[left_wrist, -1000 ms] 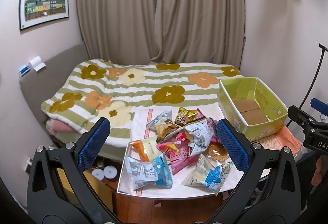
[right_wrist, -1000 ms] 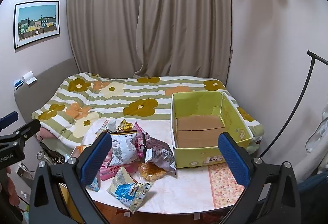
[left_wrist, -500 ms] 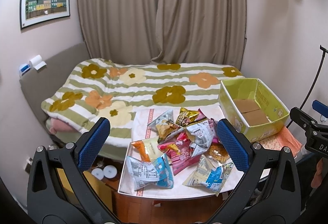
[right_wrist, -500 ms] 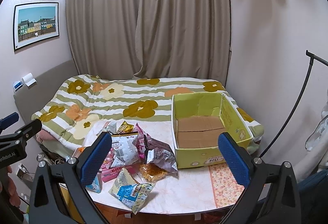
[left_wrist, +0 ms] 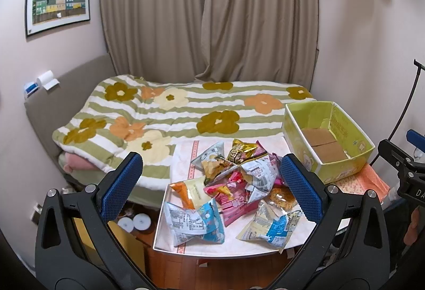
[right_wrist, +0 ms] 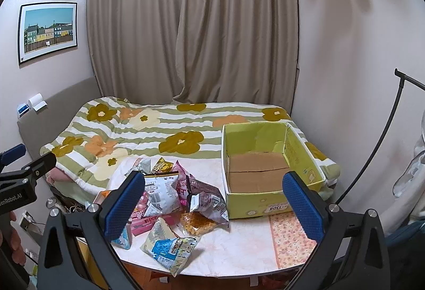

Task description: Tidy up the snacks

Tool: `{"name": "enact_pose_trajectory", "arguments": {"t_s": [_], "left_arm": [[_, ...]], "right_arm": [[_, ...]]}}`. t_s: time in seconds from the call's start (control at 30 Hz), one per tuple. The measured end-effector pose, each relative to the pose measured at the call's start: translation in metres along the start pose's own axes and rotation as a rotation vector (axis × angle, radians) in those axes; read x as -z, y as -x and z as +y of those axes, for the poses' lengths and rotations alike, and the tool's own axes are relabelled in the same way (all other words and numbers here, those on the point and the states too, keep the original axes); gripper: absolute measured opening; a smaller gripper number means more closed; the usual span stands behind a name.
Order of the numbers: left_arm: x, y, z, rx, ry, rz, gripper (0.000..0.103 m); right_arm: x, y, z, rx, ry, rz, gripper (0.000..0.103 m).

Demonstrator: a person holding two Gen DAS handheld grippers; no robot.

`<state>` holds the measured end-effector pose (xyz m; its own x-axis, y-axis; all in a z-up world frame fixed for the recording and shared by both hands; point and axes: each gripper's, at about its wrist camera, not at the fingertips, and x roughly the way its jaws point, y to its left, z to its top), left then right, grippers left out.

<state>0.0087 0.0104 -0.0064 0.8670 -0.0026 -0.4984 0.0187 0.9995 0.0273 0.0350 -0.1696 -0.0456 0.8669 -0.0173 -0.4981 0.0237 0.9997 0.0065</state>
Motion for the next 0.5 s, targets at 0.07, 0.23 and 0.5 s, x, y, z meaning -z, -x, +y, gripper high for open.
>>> {"name": "enact_pose_trajectory", "arguments": {"t_s": [0.07,0.23,0.5], "left_arm": [[-0.0002,0.001,-0.0012,0.001,-0.002,-0.003,0.103],[-0.0011,0.002,-0.003,0.003,-0.003,-0.002,0.103],[-0.0038,0.0049,-0.0058,-0.004,-0.002,-0.009,0.103]], "right_arm": [[-0.0002,0.0001,-0.0001,0.0,0.001,0.001,0.103],[0.0003,-0.0007,0.0,-0.002,0.001,0.002,0.103],[-0.0004,0.0009,-0.0004,-0.003,0.005,-0.001,0.103]]}}
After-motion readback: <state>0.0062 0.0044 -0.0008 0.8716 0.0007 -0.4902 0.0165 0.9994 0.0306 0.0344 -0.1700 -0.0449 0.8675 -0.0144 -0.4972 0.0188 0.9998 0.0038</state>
